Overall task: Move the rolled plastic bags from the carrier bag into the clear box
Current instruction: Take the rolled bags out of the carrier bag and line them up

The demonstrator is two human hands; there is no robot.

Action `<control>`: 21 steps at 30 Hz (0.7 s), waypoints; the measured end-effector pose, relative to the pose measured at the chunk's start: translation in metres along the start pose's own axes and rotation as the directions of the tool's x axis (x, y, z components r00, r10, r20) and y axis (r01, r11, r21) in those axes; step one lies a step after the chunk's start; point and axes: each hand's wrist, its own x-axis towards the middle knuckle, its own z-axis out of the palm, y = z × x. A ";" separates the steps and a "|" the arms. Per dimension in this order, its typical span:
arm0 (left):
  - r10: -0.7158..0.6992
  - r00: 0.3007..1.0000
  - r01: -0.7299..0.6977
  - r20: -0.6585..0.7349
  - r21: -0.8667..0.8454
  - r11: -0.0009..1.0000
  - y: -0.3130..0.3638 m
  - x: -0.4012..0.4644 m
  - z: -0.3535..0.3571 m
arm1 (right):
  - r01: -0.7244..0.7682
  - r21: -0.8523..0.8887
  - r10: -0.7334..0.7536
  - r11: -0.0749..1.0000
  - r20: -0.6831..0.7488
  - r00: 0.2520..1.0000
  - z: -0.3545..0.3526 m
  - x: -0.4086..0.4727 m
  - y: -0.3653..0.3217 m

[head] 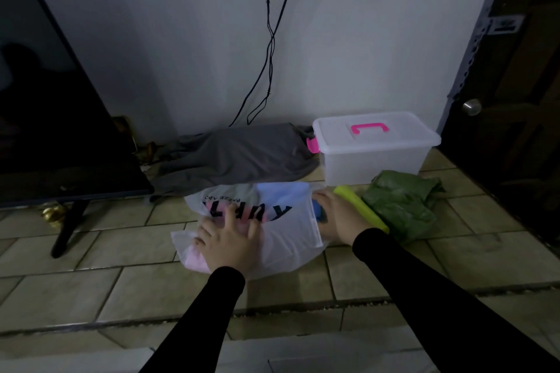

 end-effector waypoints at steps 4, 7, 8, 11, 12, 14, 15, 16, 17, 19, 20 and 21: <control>0.004 0.999 -0.007 0.046 0.076 0.997 0.001 0.002 0.001 | -0.059 -0.083 0.062 0.995 0.037 0.997 -0.005 -0.003 -0.012; 0.011 0.999 -0.015 0.040 0.096 0.995 0.002 0.003 0.001 | -0.149 -0.048 0.153 0.988 0.095 0.984 -0.005 -0.010 -0.020; 0.012 0.999 -0.015 0.034 0.090 0.996 0.002 0.003 0.001 | -0.170 -0.034 0.173 0.985 0.117 0.978 -0.004 -0.015 -0.021; 0.013 1.000 -0.015 0.021 0.077 0.997 0.002 0.002 0.002 | -0.144 0.011 0.142 0.990 0.104 0.984 -0.008 -0.029 -0.023; 0.012 1.000 -0.013 0.020 0.075 0.997 0.001 0.003 0.002 | -0.114 0.010 0.113 0.993 0.080 0.990 -0.007 -0.031 -0.020; 0.014 1.000 -0.015 0.019 0.075 0.997 0.001 0.002 0.002 | -0.104 0.040 0.104 0.994 0.002 0.995 -0.004 -0.036 -0.010; 0.017 1.000 -0.018 0.016 0.072 0.997 0.001 0.003 0.002 | -0.120 0.075 0.123 0.990 -0.040 0.992 -0.003 -0.041 -0.006; 0.019 1.000 -0.019 0.012 0.062 0.998 0.000 0.002 0.002 | -0.134 0.101 0.143 0.986 -0.086 0.986 -0.001 -0.047 -0.002; 0.020 1.000 -0.020 0.009 0.052 0.998 0.001 0.002 0.002 | -0.152 0.126 0.169 0.980 -0.139 0.976 0.001 -0.053 0.003; 0.022 1.000 -0.022 -0.004 0.048 0.999 0.001 0.001 0.001 | -0.196 0.158 0.231 0.968 -0.242 0.943 0.007 -0.067 0.012; 0.023 1.000 -0.023 -0.008 0.052 0.998 0.001 0.001 0.002 | -0.210 0.164 0.250 0.964 -0.283 0.926 0.010 -0.073 0.016; 0.023 1.000 -0.023 -0.006 0.053 0.998 0.001 0.001 0.002 | -0.221 0.168 0.264 0.961 -0.311 0.913 0.013 -0.078 0.019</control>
